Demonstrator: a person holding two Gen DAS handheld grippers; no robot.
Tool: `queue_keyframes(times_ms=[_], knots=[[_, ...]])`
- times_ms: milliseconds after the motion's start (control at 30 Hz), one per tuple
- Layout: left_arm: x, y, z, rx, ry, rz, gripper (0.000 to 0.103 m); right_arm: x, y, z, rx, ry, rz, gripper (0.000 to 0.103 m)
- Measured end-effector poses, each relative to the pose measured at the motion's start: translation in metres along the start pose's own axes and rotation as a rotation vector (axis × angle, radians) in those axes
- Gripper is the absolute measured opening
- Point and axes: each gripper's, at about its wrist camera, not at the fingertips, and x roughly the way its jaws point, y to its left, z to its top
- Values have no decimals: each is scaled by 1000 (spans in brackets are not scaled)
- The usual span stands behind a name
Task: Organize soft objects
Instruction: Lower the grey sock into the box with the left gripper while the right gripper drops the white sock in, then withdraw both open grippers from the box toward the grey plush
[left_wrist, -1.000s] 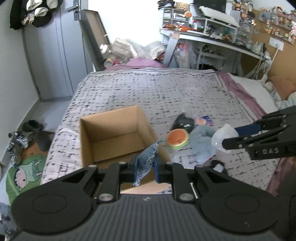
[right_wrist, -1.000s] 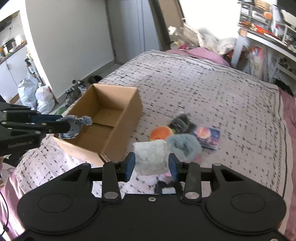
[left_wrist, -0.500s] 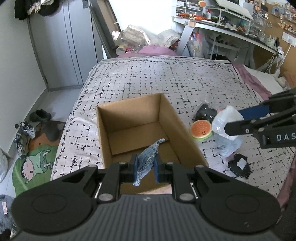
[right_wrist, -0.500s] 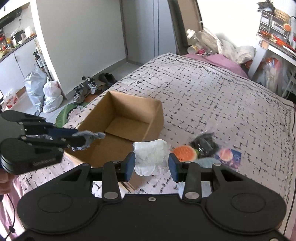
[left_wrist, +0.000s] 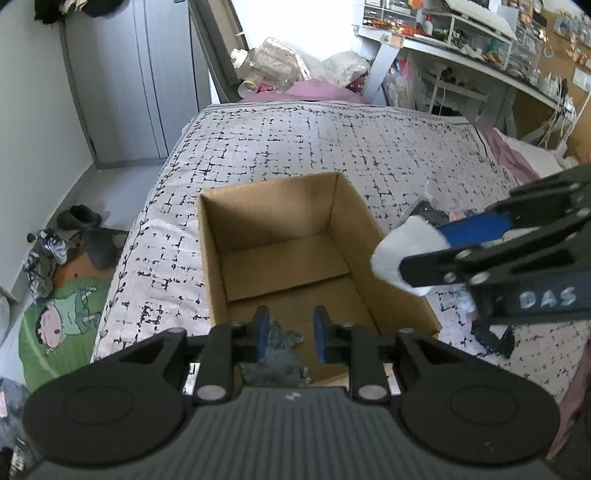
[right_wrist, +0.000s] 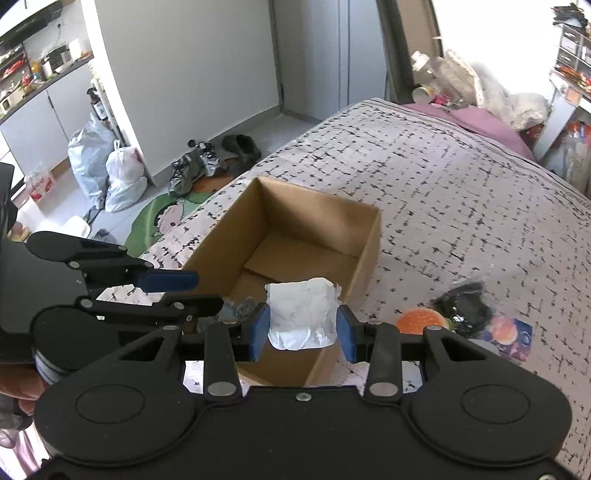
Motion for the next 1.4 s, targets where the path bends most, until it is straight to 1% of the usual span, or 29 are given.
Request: queue_keyframes(times_ms=[167, 233, 300, 400, 433, 467, 533, 600, 700, 767, 833, 867, 933, 1033, 1100, 1200, 1267, 1400], knots=[[-9, 2, 2, 4, 5, 12, 33, 6, 3, 1, 21, 11, 24, 39], [-12, 2, 1, 9, 9, 25, 41, 8, 2, 1, 37, 17, 46, 39], [-15, 2, -1, 13, 13, 47, 45, 8, 2, 1, 49, 19, 58, 39], [-21, 1, -4, 18, 15, 55, 49, 6, 3, 2, 60, 7, 85, 42], [-22, 1, -5, 14, 19, 55, 53, 5, 3, 1, 61, 8, 89, 47], [-23, 2, -6, 4, 29, 53, 56, 3, 3, 1, 60, 5, 83, 56], [-26, 2, -7, -23, 36, 52, 63, -3, 1, -1, 57, -15, 60, 63], [-30, 1, -8, -30, 34, 68, 67, -10, -4, -3, 68, -22, 60, 63], [-39, -5, -8, -19, 24, 66, 72, -21, -18, -9, 105, -35, 47, 66], [-43, -7, -7, -25, 25, 67, 75, -27, -26, -15, 123, -39, 30, 69], [-46, -9, -6, -40, 28, 71, 82, -34, -34, -21, 136, -38, 19, 70], [-47, -10, -6, -54, 32, 64, 84, -36, -37, -23, 143, -38, 17, 70], [-48, -11, -7, -86, 31, 46, 90, -42, -42, -28, 161, -39, 16, 71], [-52, -19, -8, -98, 18, 45, 99, -54, -50, -35, 178, -62, 5, 82], [-56, -25, -8, -96, 10, 45, 103, -61, -54, -39, 180, -78, -3, 85], [-62, -30, -8, -107, 3, 42, 103, -71, -58, -45, 187, -96, -5, 89], [-66, -33, -8, -114, -1, 39, 103, -78, -62, -49, 189, -111, -7, 95], [-73, -40, -8, -104, -3, 40, 103, -91, -68, -58, 202, -139, -12, 101]])
